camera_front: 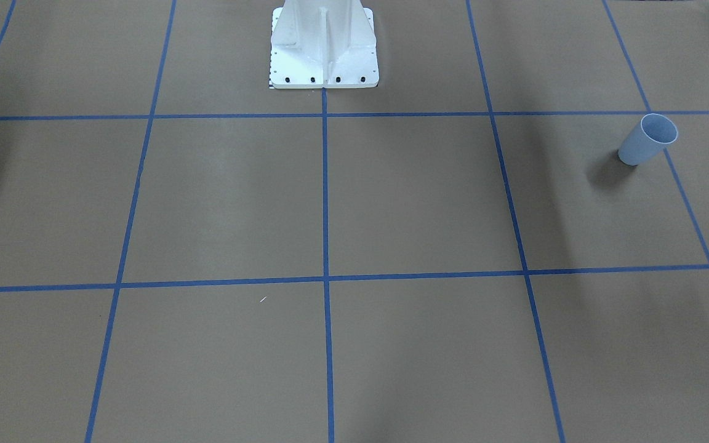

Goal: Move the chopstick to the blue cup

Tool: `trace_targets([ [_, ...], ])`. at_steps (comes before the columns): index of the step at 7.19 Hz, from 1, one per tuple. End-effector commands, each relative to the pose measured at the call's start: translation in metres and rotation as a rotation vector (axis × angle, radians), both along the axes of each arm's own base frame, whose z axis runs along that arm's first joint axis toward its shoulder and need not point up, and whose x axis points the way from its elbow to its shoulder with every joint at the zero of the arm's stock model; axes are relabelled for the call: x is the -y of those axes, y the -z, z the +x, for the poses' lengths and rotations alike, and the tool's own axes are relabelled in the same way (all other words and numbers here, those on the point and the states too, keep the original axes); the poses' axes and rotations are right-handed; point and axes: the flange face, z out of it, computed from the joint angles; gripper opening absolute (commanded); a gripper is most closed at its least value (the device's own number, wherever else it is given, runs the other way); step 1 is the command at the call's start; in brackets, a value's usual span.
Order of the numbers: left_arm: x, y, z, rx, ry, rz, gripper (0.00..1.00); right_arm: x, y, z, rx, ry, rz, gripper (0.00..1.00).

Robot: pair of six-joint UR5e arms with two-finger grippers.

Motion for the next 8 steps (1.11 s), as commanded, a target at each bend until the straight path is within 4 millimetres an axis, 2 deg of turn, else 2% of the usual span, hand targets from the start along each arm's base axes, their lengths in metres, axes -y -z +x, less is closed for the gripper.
trace_targets([
  [1,0.0000,0.0001,0.0000,0.000,0.000,0.000,0.98,-0.0023,-0.0027,-0.0002,-0.001,0.000,0.017,1.00],
  [8,0.0009,0.0047,0.0013,0.005,-0.009,0.017,0.98,-0.0015,0.0040,-0.0002,-0.001,0.000,0.031,1.00],
])
